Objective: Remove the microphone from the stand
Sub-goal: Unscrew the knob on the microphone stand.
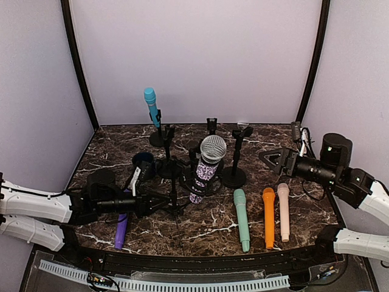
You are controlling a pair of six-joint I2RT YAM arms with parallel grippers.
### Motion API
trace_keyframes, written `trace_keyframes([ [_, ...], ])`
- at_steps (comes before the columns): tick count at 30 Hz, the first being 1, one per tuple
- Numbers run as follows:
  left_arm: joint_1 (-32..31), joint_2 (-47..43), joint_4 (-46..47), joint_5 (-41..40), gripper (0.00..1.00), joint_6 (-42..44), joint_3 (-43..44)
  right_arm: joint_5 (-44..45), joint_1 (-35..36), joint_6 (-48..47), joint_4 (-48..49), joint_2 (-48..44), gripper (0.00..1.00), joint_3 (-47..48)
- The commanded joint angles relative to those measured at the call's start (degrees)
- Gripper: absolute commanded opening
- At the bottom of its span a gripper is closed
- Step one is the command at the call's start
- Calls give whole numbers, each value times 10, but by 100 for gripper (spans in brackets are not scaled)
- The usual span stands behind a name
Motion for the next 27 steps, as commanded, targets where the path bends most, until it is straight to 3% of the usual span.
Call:
trace_keyframes([
  [1,17,14,-21,61,7,-69,-32,5,4,4,18,0,86,-7],
  [20,71,65,28,151,8,-153,-54,4,5,9,26,2,86,-9],
  [27,72,56,31,147,16,-148,-51,2,5,9,24,0,86,-12],
])
